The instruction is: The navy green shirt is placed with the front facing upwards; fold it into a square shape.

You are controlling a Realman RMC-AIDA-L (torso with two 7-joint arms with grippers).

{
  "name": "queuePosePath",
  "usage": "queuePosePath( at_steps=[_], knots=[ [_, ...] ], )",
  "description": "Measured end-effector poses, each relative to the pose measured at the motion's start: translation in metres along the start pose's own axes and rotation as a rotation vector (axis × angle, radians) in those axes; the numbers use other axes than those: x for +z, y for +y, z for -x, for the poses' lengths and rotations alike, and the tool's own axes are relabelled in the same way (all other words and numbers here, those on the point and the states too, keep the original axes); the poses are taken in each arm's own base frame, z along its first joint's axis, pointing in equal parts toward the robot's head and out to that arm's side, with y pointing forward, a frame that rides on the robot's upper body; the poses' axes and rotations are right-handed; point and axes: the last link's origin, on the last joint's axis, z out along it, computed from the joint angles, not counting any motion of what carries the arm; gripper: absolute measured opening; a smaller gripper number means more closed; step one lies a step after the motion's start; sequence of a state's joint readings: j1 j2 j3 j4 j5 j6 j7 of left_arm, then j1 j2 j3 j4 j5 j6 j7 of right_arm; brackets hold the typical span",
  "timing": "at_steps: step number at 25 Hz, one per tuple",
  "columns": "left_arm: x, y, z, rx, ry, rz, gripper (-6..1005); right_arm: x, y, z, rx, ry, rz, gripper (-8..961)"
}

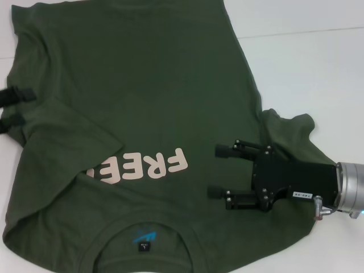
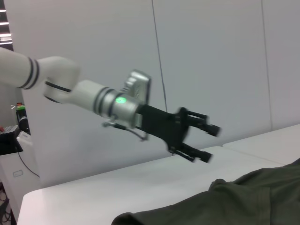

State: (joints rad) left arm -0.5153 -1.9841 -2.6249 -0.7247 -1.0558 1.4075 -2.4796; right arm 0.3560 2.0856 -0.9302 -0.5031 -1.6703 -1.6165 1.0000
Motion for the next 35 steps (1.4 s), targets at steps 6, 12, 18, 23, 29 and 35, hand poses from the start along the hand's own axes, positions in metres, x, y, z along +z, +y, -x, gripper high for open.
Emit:
queuePosePath(
  at_steps=[6, 12, 18, 23, 29, 35],
  knots=[
    [-0.031, 0.011, 0.033, 0.344, -0.198, 0.126, 883, -0.002, -0.003, 0.007, -0.001, -0.036, -0.007, 883],
    [-0.038, -0.006, 0.077, 0.607, -0.205, 0.181, 902, -0.005, 0.001, 0.016, 0.006, -0.081, 0.025, 882],
    [-0.042, -0.015, 0.102, 0.767, -0.159, 0.213, 917, -0.007, 0.001, 0.018, 0.080, -0.094, 0.030, 882],
    [-0.045, -0.018, 0.112, 0.819, -0.128, 0.226, 917, -0.007, 0.001, 0.019, 0.143, -0.097, 0.039, 882],
    [-0.048, -0.020, 0.116, 0.793, -0.063, 0.231, 916, -0.019, 0.001, 0.027, 0.174, -0.189, 0.013, 882],
    [-0.044, -0.020, 0.119, 0.770, -0.032, 0.241, 916, -0.047, 0.002, 0.032, 0.360, -0.185, 0.025, 882]
  ],
)
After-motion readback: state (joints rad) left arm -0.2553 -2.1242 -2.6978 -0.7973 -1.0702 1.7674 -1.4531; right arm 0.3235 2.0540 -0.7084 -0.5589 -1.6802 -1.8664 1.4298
